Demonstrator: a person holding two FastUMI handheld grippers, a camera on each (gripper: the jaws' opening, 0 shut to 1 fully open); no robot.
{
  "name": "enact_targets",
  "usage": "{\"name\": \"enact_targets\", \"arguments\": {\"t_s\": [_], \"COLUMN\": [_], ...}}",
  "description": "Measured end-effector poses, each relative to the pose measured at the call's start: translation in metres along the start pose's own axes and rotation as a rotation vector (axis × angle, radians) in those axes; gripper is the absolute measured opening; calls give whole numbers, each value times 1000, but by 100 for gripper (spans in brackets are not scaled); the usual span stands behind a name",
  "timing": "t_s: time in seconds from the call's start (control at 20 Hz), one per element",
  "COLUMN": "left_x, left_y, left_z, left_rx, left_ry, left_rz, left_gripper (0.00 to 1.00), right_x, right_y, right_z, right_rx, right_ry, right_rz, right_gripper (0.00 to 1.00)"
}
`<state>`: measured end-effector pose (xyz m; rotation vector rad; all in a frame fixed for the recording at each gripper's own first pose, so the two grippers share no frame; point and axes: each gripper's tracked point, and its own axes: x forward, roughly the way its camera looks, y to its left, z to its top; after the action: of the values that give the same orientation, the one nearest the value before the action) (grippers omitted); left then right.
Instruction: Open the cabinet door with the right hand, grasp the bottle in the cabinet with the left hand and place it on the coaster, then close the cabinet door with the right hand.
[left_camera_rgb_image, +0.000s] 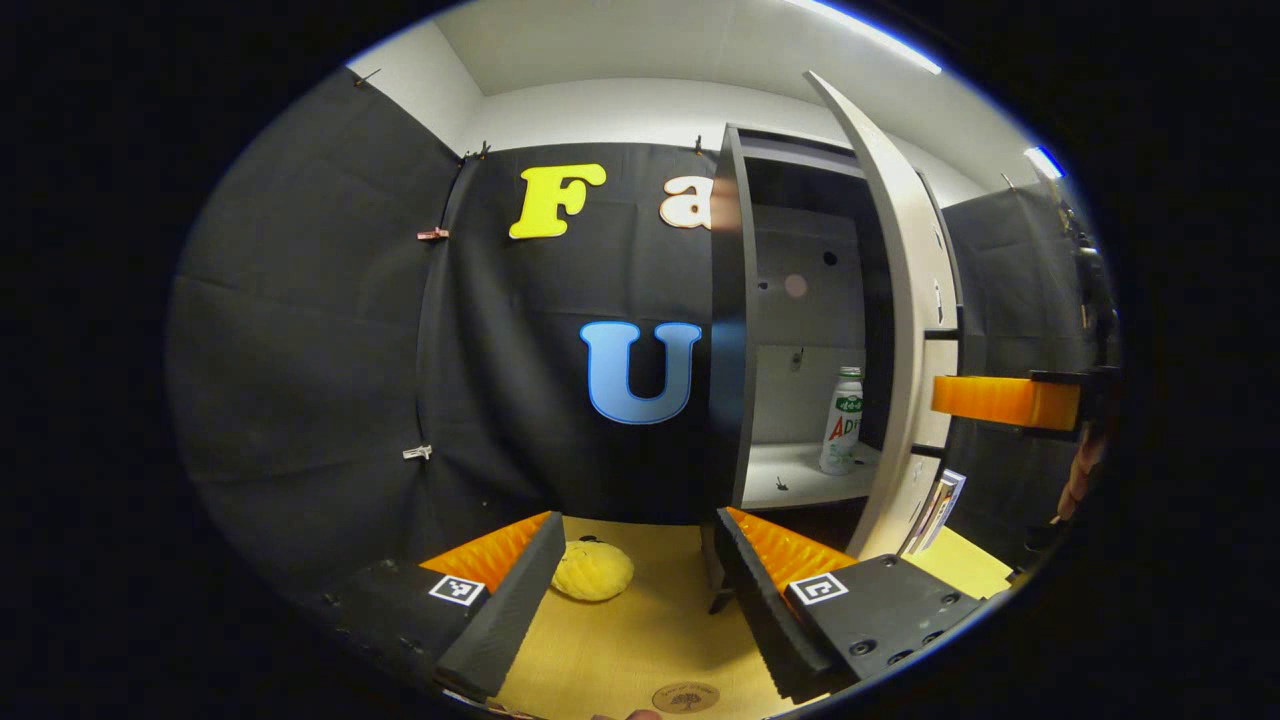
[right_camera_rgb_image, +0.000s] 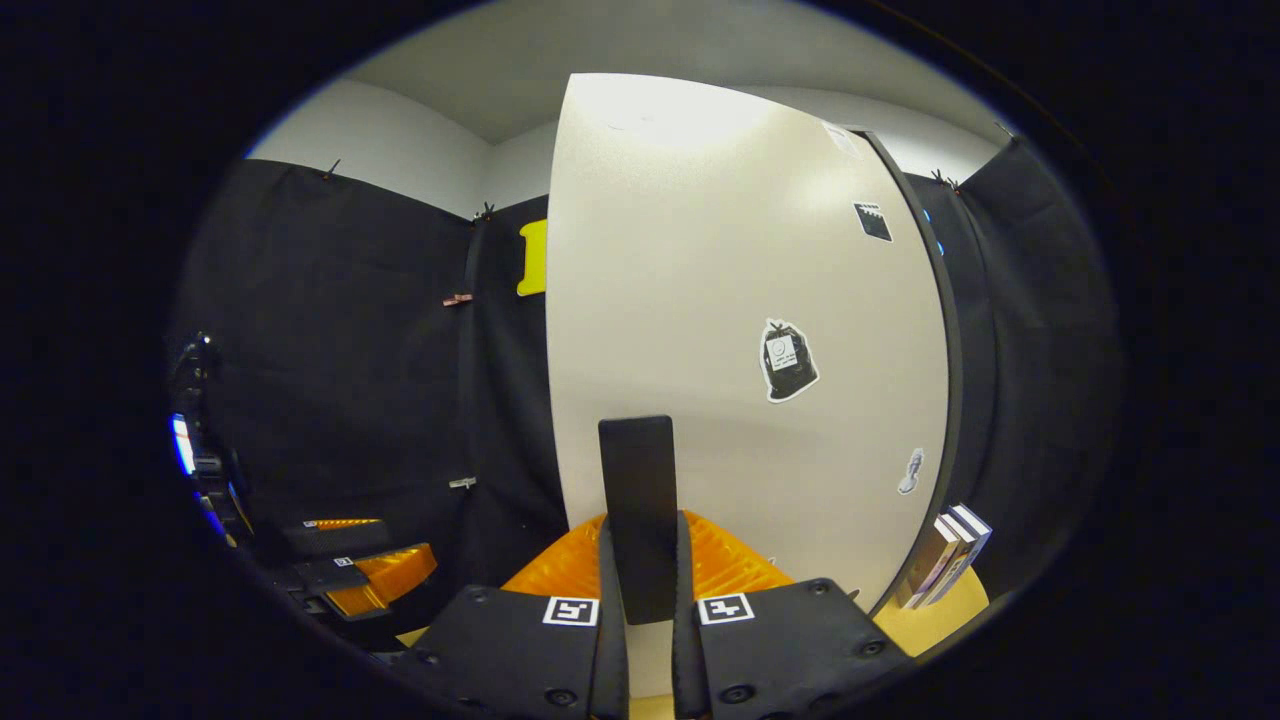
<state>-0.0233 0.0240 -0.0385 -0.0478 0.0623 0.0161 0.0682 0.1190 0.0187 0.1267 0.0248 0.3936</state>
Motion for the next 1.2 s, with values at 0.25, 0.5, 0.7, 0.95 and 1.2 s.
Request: {"name": "enact_targets", "arguments": {"t_s": [0.25,0.5,0.7,0.95,1.2], "left_x": [-3,6,19,31,22], "left_y": [-20,-62,-118,-182,-211], "left_z": [4,4,-2,-5,9], "left_rx": [5,-9,-20,-2,36], "left_ry": [-12,-10,4,16,-42], "left_rz": [-11,-44,-110,-179,-177], "left_gripper": [95,95,94,92,92], "right_x": [-32,-63,-89,-104,-123], "right_y": [-17,-44,-65,-103,-132], "right_z": [4,9,15,23,28], "right_rx": [0,-12,-26,-64,-45], "right_ry": [10,22,6,-10,-25], "right_rz": [-25,-77,-131,-186,-247], "right_gripper": [21,21,20,19,19]}}
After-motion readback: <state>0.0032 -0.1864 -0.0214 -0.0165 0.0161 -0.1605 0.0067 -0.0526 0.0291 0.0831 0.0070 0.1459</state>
